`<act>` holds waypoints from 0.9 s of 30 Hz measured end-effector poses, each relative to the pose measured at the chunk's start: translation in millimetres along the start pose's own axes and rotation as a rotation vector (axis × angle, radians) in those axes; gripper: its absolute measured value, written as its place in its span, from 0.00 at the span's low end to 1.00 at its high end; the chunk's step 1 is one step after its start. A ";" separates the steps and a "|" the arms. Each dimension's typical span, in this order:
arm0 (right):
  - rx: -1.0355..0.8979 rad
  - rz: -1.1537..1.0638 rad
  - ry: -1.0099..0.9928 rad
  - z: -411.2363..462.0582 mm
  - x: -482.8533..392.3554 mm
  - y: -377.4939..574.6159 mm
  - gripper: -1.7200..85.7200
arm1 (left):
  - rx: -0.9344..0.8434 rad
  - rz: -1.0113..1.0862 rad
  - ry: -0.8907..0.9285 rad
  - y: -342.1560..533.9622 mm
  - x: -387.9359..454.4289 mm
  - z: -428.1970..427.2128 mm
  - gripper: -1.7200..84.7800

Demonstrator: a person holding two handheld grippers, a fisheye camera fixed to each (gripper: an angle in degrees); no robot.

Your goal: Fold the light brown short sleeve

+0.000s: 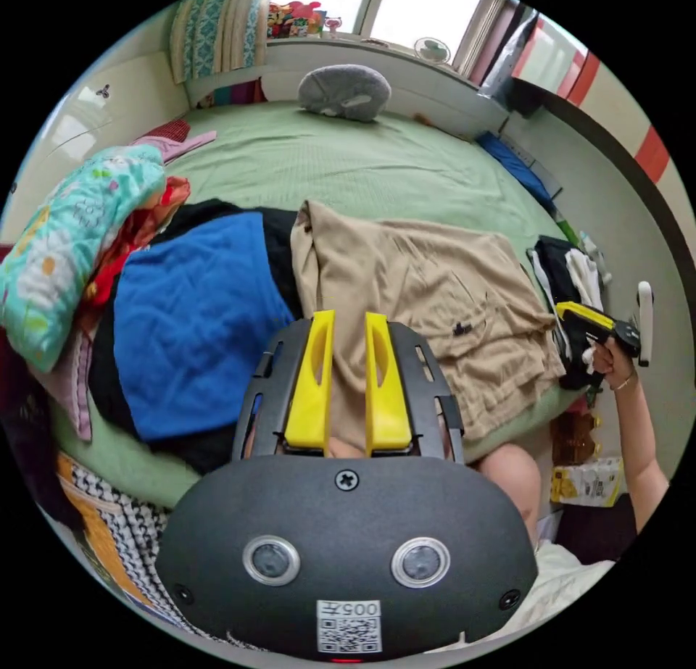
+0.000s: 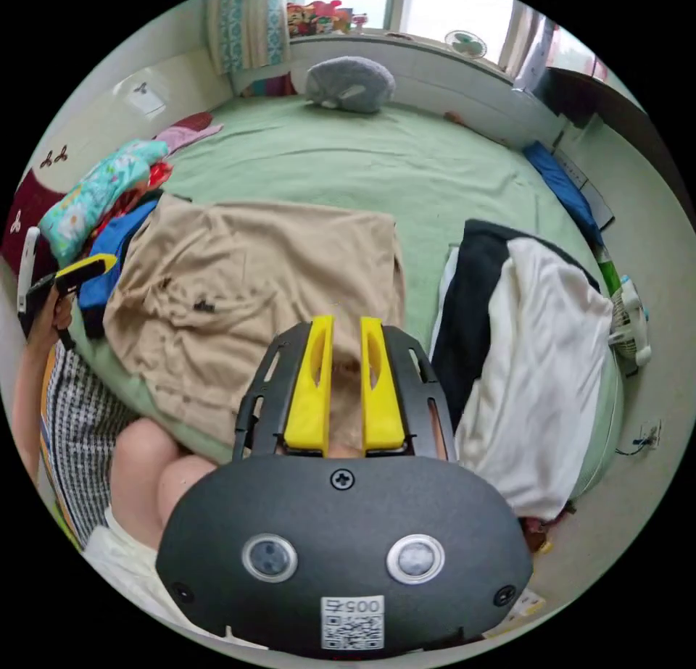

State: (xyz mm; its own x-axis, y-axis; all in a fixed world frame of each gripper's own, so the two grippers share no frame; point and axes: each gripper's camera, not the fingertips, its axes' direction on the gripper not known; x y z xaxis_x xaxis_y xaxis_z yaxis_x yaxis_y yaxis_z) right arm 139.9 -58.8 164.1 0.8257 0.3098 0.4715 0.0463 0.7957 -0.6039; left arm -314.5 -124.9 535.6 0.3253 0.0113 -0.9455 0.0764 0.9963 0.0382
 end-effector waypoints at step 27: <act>-0.144 0.143 -0.008 72.0 -58.9 126.8 0.08 | -0.131 -0.022 0.004 156.4 34.4 56.6 0.10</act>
State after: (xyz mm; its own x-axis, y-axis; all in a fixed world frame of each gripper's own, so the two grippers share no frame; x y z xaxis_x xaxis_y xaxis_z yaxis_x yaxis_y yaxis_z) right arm 56.7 61.4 106.0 0.8251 0.4189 0.3792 0.0093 0.6610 -0.7504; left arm -238.1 26.5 527.4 0.3212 -0.0104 -0.9470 -0.0401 0.9989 -0.0246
